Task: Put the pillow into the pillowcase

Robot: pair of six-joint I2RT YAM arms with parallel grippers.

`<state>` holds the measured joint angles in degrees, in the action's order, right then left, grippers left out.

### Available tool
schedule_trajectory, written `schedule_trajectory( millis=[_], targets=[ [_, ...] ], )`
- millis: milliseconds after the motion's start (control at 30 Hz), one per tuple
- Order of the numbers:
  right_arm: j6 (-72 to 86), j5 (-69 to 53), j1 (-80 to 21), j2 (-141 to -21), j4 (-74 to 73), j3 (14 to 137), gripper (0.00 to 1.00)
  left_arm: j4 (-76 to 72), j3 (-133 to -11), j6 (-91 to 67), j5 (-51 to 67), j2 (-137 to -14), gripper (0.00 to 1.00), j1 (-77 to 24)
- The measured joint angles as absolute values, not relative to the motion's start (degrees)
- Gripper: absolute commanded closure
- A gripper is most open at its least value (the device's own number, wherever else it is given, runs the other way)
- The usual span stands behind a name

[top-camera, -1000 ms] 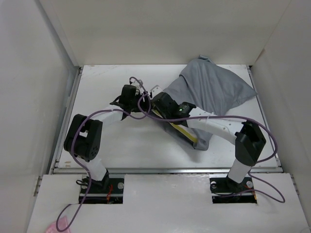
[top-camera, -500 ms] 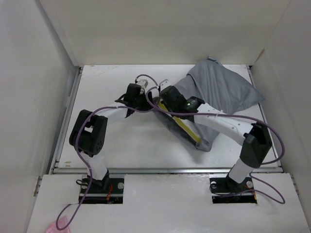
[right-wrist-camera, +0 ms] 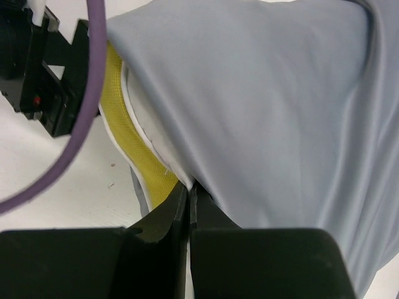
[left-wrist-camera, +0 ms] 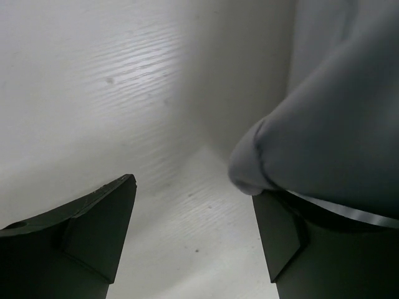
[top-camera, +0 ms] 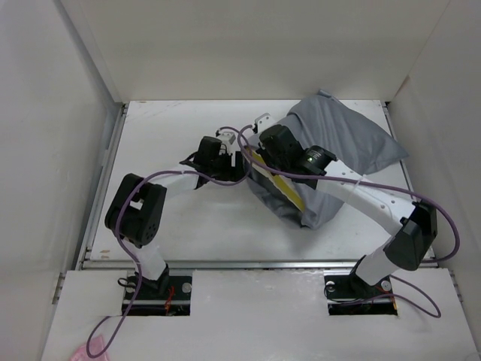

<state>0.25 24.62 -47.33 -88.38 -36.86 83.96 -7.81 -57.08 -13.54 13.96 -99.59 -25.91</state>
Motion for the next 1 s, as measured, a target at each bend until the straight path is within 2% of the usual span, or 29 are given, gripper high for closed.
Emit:
schedule_trajectory(
  millis=[267, 367, 467, 500, 733, 833, 1000],
  targets=[
    [0.23, 24.16, -47.33, -88.75, -37.04, 83.96, 1.00, -9.28, -57.80, -13.08, 17.02, -98.96, 0.26, -27.40],
    [0.25, 24.18, -47.31, -88.75, -37.01, 83.96, 1.00, -9.28, -60.73, -13.10, 18.33, -101.62, 0.33, -27.29],
    [0.30, 24.14, -47.31, -88.75, -37.10, 83.96, 1.00, -9.56, -63.55, -13.50, 19.53, -104.38, 0.91, -27.29],
    [0.34, 24.03, -47.31, -88.75, -37.19, 83.96, 1.00, -9.74, -64.40, -13.80, 19.81, -105.19, 1.00, -27.29],
    [2.07, 25.12, -47.33, -88.75, -37.78, 83.07, 1.00, -13.50, -62.30, -16.23, 18.06, -102.37, 1.00, -27.07],
    [3.18, 26.15, -47.40, -88.86, -37.63, 81.06, 1.00, -14.15, -54.61, -17.69, 16.05, -92.27, 1.00, -26.22],
    [8.19, 31.05, -48.12, -93.58, -37.10, 80.58, 1.00, -13.50, -49.47, -20.58, 13.15, -74.04, 1.00, -26.09]
  ],
)
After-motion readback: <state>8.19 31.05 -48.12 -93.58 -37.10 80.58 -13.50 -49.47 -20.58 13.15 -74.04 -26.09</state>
